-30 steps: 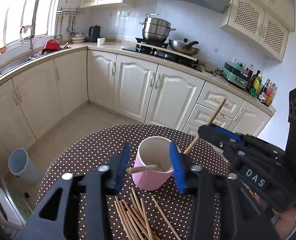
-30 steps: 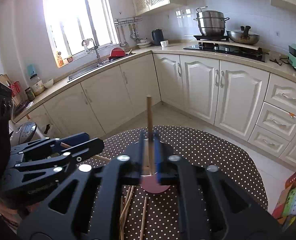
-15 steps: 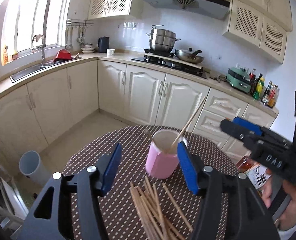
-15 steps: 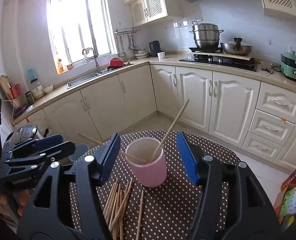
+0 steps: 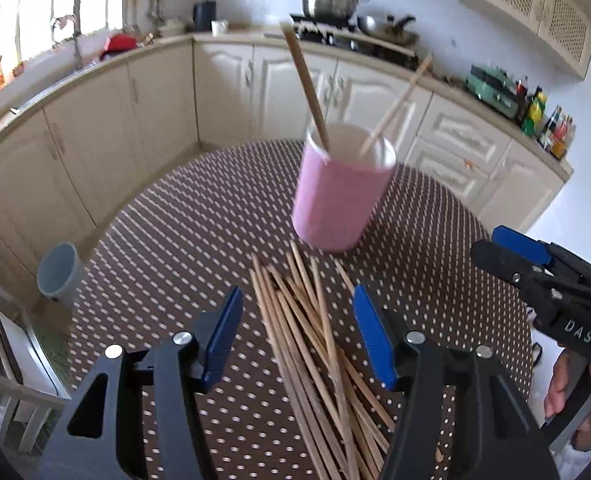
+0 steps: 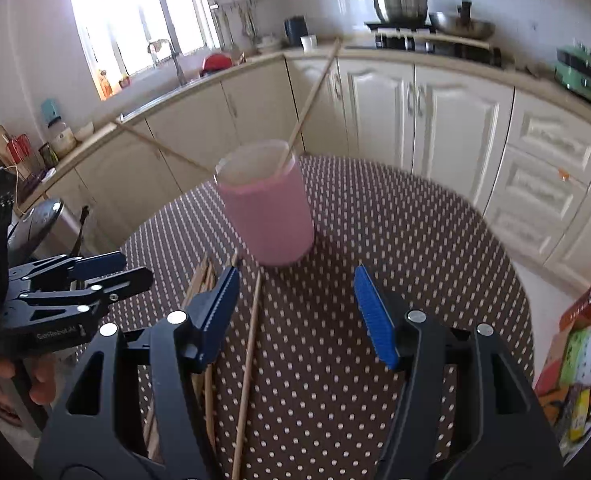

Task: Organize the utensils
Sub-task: 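Grasp a chopstick from the pile with the left tool while the right tool grasps another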

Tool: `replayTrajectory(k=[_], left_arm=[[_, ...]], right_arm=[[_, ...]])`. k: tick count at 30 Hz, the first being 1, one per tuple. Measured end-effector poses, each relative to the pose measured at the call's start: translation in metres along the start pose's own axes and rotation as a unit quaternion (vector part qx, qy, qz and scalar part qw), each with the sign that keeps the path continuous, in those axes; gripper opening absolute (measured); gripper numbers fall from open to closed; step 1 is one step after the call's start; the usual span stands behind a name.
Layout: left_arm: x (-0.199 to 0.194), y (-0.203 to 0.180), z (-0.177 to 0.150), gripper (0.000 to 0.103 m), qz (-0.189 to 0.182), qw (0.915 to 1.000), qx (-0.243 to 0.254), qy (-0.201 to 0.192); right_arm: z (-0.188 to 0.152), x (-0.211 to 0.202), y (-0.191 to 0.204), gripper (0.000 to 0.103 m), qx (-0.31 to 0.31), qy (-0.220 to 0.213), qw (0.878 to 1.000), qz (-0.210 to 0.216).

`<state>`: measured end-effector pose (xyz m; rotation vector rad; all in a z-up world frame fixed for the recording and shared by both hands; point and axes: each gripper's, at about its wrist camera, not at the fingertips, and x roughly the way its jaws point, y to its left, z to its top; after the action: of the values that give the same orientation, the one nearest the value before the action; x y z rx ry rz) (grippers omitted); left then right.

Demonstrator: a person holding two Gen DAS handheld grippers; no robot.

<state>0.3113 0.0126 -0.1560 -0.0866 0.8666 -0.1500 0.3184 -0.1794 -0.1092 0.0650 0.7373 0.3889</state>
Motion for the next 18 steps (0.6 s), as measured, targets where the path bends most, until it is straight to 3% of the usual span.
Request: replayTrajectory(k=[4,11,13,15,17,18], left_arm=[[0.025,-0.009,-0.008,0.057,-0.003,0.9993,0.005,0.036],[0.051,-0.020,-0.015,0.057,-0.001,0.9978,0.017,0.063],[0.058,-0.024,-0.014,0.043,0.001,0.9972,0.023,0.071],[0.065,-0.029,-0.015,0.039,0.005,0.9966,0.029,0.077],[0.074,-0.031,-0.016,0.028,0.005,0.9958,0.031,0.086],[0.077,-0.030,-0.016,0.016,0.005,0.9955,0.029,0.091]], right_arm=[[-0.014,0.012,-0.005,0.060,0.007,0.023,1.000,0.002],[-0.027,0.027,-0.011,0.060,0.015,0.051,0.999,0.008],[-0.028,0.031,-0.011,0.060,0.014,0.056,0.998,0.008],[-0.030,0.036,-0.012,0.060,0.016,0.063,0.998,0.008],[-0.031,0.041,-0.010,0.060,0.015,0.071,0.997,0.009],[-0.032,0.043,-0.009,0.060,0.015,0.072,0.997,0.009]])
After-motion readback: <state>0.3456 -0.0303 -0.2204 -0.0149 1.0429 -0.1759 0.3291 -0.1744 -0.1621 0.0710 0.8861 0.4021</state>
